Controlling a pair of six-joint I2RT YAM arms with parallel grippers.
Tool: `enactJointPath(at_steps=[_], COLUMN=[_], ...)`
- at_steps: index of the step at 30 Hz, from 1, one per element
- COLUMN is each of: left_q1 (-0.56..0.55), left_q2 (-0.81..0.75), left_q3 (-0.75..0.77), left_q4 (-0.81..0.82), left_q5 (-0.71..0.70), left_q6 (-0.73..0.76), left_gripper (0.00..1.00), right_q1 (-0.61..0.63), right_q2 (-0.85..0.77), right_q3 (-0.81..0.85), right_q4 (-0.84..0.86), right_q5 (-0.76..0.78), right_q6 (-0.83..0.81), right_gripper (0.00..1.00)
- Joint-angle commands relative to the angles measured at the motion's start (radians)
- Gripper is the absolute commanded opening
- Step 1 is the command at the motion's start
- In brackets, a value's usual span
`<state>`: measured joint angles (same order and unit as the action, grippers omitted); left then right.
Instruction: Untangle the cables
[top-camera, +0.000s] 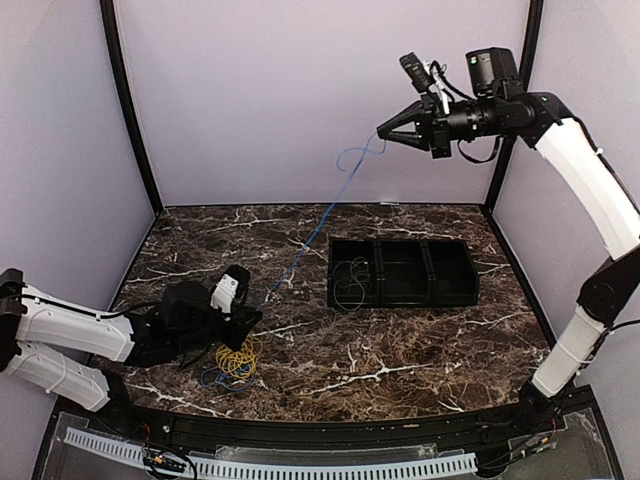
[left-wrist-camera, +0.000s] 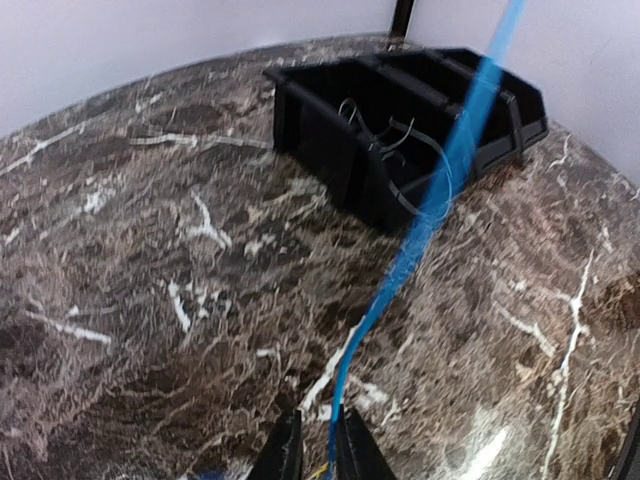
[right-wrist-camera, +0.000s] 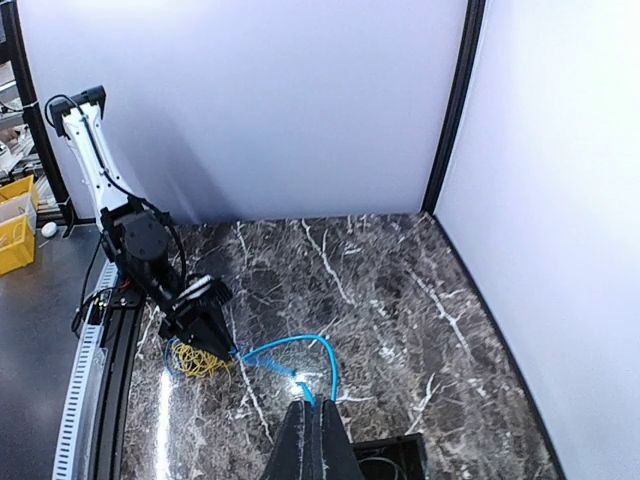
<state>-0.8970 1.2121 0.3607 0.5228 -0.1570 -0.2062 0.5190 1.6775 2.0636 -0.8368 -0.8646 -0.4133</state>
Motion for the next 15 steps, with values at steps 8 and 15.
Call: enactJointPath(at_steps=[8, 15], left_q1=[0.001, 0.001], left_q2=[0.149, 0.250], left_q3=[0.127, 0.206], left_q4=[-0.168, -0.251], left_q5=[-0.050, -0.051], left_q6=[-0.002, 0.004], left_gripper=[0.11, 0.24], right_q1=[-0.149, -0.343], right_q2=[-0.134, -0.130], right_q3=[0.101, 0.280], right_q4=[0.058, 0.114], right_q5=[-0.155, -0.258], right_q6=[0.025, 0.113], right_gripper=[0.00, 0.00])
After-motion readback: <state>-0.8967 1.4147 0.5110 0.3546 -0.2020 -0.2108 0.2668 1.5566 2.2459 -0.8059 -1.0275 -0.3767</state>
